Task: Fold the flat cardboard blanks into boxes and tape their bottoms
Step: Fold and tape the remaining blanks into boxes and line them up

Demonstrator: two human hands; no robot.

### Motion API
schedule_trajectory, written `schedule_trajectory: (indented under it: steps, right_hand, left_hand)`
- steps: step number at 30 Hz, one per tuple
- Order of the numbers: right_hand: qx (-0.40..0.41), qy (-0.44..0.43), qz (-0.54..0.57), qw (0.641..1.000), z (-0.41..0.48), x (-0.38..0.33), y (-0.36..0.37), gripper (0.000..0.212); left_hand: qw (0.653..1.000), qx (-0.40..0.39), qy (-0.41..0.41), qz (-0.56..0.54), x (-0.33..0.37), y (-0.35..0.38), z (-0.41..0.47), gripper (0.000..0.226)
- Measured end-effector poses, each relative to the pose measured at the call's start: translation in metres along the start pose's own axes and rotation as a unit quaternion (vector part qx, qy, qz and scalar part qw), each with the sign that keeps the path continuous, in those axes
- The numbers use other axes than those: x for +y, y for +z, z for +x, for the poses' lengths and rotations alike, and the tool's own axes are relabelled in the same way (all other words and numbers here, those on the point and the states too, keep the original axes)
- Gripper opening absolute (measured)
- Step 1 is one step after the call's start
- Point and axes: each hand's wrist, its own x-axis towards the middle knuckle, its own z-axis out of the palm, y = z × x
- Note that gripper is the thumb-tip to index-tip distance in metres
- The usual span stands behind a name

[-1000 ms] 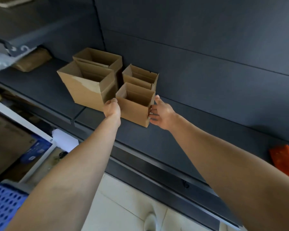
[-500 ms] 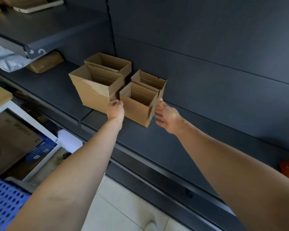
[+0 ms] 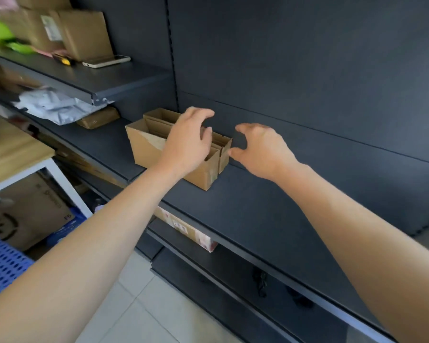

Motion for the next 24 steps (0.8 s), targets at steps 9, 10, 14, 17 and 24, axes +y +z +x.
schedule_trajectory:
  steps: [9, 10, 14, 17, 24]
  right_hand:
    - [0.137, -0.098, -0.104, 0.980, -0.095, -0.060, -0.077, 0.050]
    - [0.148, -0.111, -0.103, 0.977, -0.101, -0.070, -0.083, 0.049]
    - [0.186, -0.159, -0.085, 0.966, -0.125, -0.123, -0.105, 0.051]
    - [0.213, -0.197, -0.073, 0.954, -0.138, -0.172, -0.114, 0.052]
    - [0.258, -0.282, -0.015, 0.924, -0.171, -0.330, -0.107, 0.057]
  left_hand:
    - [0.968, 0.125, 0.125, 0.181, 0.092, -0.115, -0.081, 0.035]
    - [0.961, 0.136, 0.131, 0.201, 0.096, -0.129, -0.089, 0.035]
    - [0.941, 0.168, 0.139, 0.258, 0.106, -0.189, -0.117, 0.037]
    - [0.928, 0.197, 0.136, 0.285, 0.103, -0.239, -0.137, 0.037]
    - [0.898, 0.251, 0.088, 0.349, 0.063, -0.375, -0.213, 0.037]
